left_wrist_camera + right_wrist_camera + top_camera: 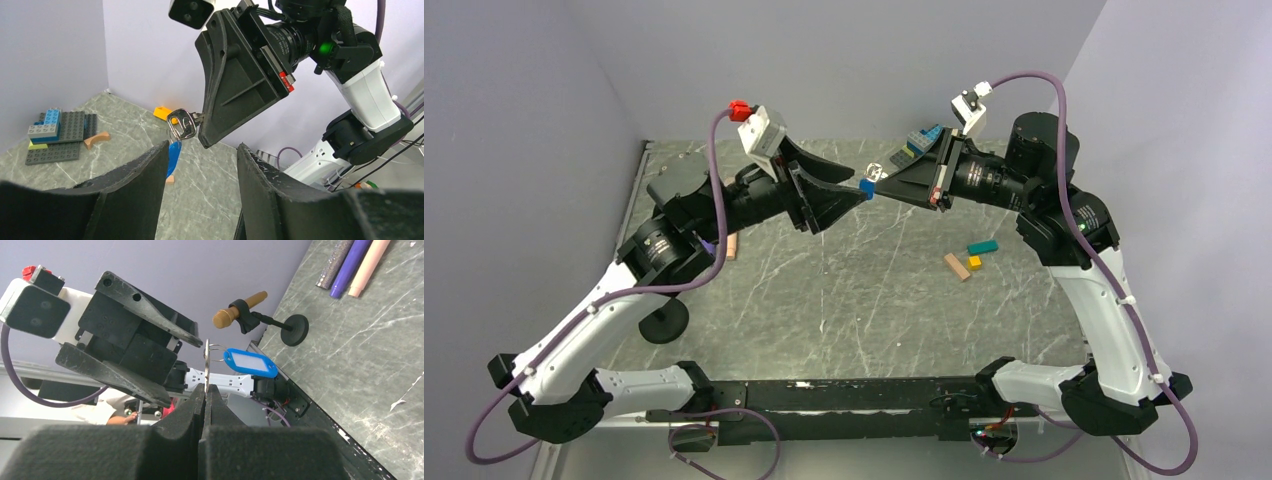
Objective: Remove the keys from the keyring
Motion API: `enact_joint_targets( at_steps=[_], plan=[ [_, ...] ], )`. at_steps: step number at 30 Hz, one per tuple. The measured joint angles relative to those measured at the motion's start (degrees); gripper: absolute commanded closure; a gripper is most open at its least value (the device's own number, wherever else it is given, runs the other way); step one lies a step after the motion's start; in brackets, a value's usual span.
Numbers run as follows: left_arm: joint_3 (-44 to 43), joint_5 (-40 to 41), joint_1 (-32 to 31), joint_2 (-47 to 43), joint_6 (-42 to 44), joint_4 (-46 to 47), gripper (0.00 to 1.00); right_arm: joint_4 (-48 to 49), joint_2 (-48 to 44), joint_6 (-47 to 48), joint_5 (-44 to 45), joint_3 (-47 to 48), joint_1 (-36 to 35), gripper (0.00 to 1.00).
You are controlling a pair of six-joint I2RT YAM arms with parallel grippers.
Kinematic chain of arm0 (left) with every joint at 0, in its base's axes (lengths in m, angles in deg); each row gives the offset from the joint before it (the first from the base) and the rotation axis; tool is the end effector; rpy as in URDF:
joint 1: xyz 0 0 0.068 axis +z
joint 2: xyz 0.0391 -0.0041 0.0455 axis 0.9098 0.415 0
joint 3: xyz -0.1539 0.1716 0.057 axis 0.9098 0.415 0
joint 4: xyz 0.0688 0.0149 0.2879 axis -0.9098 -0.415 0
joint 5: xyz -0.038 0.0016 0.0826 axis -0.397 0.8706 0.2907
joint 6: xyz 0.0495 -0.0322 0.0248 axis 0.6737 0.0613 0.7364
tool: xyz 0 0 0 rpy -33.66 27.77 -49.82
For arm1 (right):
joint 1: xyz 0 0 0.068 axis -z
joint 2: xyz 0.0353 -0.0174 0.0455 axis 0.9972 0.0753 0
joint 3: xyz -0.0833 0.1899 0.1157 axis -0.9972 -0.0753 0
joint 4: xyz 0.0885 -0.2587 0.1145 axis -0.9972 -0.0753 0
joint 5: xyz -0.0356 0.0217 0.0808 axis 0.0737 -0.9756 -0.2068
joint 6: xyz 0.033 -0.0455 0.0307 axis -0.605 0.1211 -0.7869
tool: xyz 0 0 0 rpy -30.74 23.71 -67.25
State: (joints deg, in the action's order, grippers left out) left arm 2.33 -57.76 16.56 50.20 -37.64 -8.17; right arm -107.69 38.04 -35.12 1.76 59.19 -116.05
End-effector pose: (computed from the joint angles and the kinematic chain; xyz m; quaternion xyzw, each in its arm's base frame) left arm 0.1716 -0.2204 0.5083 0.2753 0.5675 -0.5145 0.5809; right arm 0.2069 0.1540 0.5105 -0.0281 0.7482 0.5917 0.2988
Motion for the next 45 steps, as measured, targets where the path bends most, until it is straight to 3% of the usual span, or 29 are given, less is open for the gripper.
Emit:
enact_joint_targets(
  at_steps=[14, 16, 19, 45],
  plan=[
    [0.00, -3.15, -0.28, 2.60, 0.17, 2.23, 0.55, 4.33, -2.01, 0.28, -3.67, -2.05, 0.00, 1.00],
    [0.00, -4.00, -0.28, 2.56, 0.17, 3.23, 0.63, 4.74, -2.23, 0.74, -4.48, -2.36, 0.00, 1.00],
    [-0.02, -5.03, -0.28, 2.47, 0.26, 3.91, 0.64, 5.22, -2.38, 1.40, -5.27, -2.49, 0.02, 1.00],
    [-8.55, -12.79, -0.15, 5.75, 0.20, -0.44, 0.94, 12.90, -5.46, 2.97, -11.23, -4.59, 0.31, 1.00]
  ],
)
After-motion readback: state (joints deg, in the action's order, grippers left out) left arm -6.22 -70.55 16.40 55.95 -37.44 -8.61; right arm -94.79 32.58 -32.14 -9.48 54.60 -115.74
